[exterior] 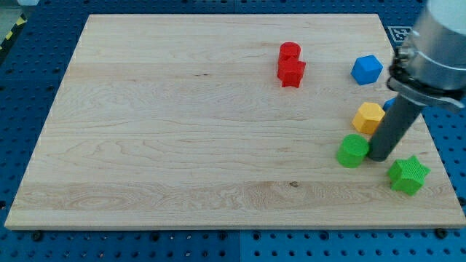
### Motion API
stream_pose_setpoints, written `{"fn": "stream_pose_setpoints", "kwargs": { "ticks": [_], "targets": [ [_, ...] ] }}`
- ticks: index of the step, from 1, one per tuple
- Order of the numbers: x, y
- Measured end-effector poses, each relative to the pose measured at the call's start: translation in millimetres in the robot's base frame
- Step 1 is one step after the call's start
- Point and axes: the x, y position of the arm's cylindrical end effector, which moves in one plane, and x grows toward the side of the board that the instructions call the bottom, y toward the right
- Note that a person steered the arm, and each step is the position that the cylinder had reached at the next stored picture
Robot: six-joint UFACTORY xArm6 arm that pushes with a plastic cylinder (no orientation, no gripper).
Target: Slide the green circle to the bottom right of the red star
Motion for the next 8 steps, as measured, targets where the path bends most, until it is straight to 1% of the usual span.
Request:
{"fn": "stream_pose_setpoints", "kwargs": {
  "ticks": [1,2,3,4,5,6,7,8],
  "targets": [
    [14,-1],
    [49,-6],
    [43,-30],
    [25,-53],
    [13,-53],
    [16,-51],
    [35,-45],
    [29,-45]
  ]
}}
